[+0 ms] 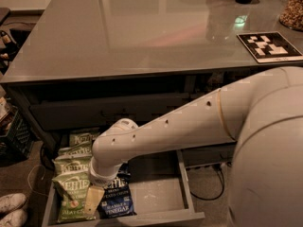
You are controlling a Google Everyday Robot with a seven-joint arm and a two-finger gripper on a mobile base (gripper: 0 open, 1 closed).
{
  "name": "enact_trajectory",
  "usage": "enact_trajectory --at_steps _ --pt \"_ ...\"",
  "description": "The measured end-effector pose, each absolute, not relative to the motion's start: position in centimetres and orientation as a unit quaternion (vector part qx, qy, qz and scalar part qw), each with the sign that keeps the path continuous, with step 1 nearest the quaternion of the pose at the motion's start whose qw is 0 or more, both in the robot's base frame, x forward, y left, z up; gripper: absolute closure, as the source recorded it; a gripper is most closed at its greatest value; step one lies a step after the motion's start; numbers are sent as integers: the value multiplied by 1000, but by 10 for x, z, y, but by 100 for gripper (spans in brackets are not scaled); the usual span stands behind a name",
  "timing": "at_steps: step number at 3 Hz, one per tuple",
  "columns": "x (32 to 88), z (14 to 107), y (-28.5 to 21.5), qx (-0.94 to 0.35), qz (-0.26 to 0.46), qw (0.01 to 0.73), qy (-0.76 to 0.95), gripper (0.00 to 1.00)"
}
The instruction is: Pick green jalapeno chip bag from middle drawer and place on counter
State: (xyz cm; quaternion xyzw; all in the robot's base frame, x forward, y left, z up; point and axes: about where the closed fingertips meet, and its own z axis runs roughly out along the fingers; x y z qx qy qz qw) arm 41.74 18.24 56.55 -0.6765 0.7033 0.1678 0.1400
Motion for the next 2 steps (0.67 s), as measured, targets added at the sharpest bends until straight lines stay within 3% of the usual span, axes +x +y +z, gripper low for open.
enact_trajectory --at_steps 2 --pt "412 548 187 -648 177 134 729 0"
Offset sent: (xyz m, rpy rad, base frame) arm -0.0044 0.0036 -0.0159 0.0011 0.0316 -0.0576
